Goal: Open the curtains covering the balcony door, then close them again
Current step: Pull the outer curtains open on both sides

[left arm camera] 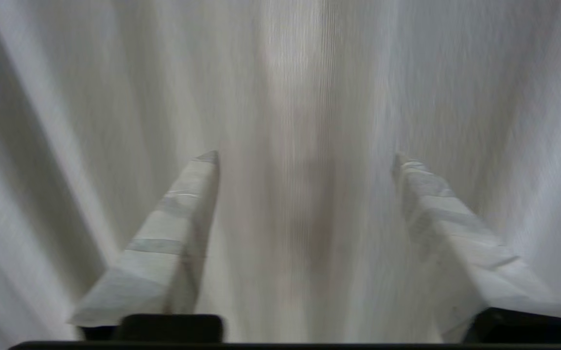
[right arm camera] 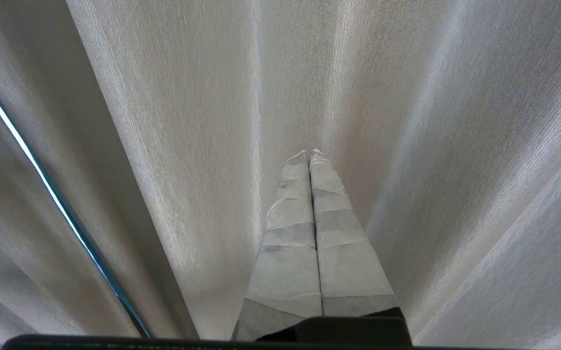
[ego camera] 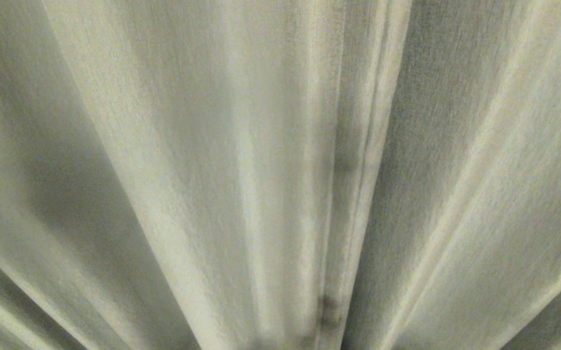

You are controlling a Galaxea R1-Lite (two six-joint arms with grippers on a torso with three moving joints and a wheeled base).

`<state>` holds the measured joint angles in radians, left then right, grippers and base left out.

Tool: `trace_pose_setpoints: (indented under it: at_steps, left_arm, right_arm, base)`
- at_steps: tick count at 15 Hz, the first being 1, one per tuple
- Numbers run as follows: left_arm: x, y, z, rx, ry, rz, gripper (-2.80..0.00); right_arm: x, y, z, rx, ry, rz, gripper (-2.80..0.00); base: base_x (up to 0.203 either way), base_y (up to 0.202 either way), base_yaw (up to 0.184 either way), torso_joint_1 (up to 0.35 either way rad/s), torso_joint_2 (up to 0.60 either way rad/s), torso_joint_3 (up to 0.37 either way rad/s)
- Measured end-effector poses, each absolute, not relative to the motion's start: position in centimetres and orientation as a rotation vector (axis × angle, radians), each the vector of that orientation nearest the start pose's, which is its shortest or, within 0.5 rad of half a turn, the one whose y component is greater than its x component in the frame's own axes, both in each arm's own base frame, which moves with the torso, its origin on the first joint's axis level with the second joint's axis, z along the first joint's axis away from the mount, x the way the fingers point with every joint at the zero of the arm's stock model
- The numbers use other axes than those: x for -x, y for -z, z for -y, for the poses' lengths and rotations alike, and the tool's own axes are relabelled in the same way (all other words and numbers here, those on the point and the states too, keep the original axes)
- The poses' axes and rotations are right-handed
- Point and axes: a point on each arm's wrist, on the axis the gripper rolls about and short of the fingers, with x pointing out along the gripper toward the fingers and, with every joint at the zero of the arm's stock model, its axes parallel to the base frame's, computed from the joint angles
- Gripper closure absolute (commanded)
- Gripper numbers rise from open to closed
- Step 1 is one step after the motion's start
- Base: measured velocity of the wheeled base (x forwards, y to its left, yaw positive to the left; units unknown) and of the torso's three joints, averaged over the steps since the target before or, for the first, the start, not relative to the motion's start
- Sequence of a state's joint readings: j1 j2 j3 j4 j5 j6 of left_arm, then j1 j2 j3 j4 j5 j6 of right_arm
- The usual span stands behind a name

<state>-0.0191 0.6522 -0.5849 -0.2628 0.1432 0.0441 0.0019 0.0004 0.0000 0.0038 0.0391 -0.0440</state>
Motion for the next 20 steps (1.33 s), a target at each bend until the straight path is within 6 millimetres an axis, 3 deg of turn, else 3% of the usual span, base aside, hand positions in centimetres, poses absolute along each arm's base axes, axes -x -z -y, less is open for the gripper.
trace_pose_setpoints:
  at_steps: [5, 20]
  left_arm:
    - [-7.9, -28.1, -0.2, -0.025, -0.137, 0.269, -2.80]
    - [-17.5, -28.9, -1.5, 0.049, -0.178, 0.345, -2.80]
  right_arm:
    - [2.3, -7.5, -0.1, 0.044, -0.041, -0.003, 0.00]
    - [2.3, -7.5, -0.1, 0.044, -0.041, -0.003, 0.00]
  base:
    - [0.000, 0.000, 0.000, 0.000, 0.00, 0.000]
    - [0.000, 0.000, 0.000, 0.000, 0.00, 0.000]
